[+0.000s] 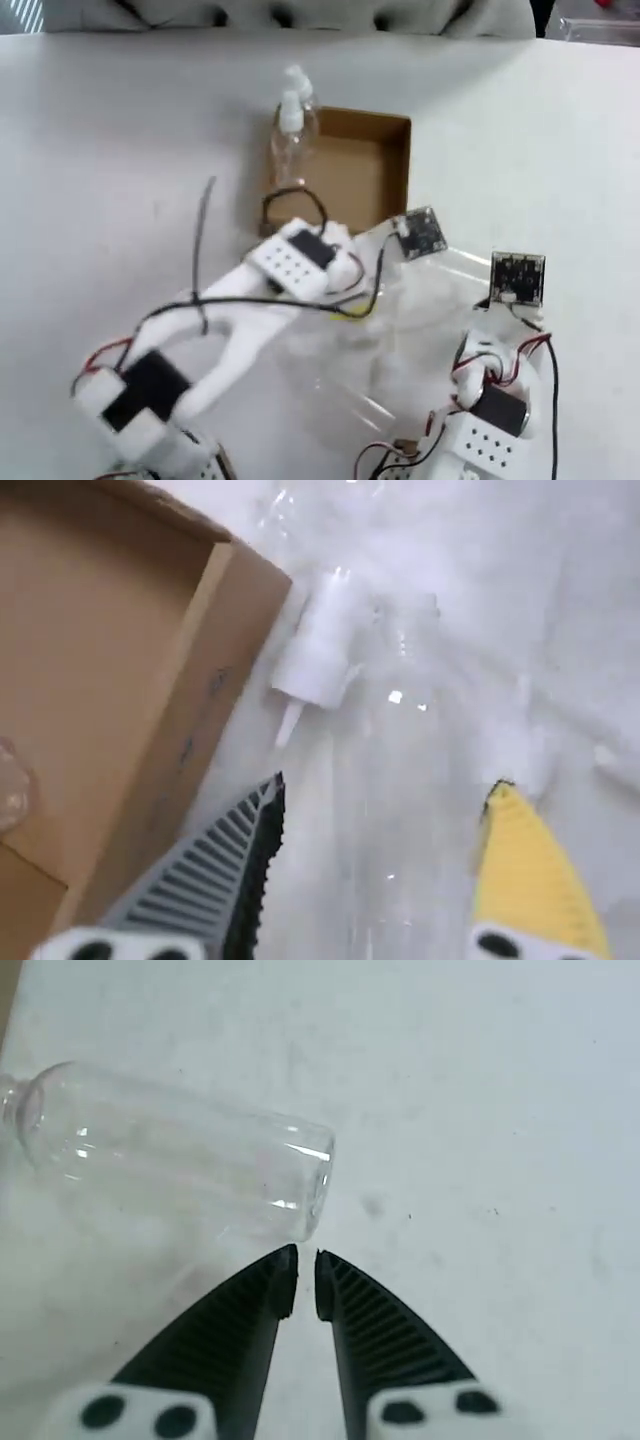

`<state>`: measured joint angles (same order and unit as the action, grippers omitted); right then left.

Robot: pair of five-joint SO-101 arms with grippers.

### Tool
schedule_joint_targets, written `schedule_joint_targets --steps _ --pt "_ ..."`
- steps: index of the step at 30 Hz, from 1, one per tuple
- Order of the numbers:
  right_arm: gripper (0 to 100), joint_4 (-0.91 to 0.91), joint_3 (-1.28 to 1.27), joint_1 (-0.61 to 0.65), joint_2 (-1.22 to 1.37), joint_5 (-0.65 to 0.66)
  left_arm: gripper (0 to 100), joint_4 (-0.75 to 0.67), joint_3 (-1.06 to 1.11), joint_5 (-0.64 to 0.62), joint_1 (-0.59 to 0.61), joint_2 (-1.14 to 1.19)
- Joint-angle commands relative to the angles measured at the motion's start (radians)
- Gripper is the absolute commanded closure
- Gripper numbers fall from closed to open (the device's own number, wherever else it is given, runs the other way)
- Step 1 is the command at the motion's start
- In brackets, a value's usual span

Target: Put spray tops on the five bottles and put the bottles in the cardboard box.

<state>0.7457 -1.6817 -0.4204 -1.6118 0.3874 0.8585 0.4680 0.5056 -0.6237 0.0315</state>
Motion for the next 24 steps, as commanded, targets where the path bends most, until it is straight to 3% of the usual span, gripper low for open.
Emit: schedule_joint_targets --steps 1,12,19,24 --pt "98.4 -0.013 -0.014 -0.005 0.005 0.011 70 -0.031 -0.129 0.006 0.024 0.094" --pt "98.4 -0.013 -0.014 -0.005 0.005 0.011 71 -0.025 -0.190 -0.002 0.030 0.249" --pt "98.4 -0.013 -0.014 -0.005 0.005 0.011 98 -0.020 -0.186 0.006 0.027 0.242" --pt "98.4 -0.013 -0.014 -0.005 0.005 0.011 98 0.084 -0.195 0.002 0.030 0.239"
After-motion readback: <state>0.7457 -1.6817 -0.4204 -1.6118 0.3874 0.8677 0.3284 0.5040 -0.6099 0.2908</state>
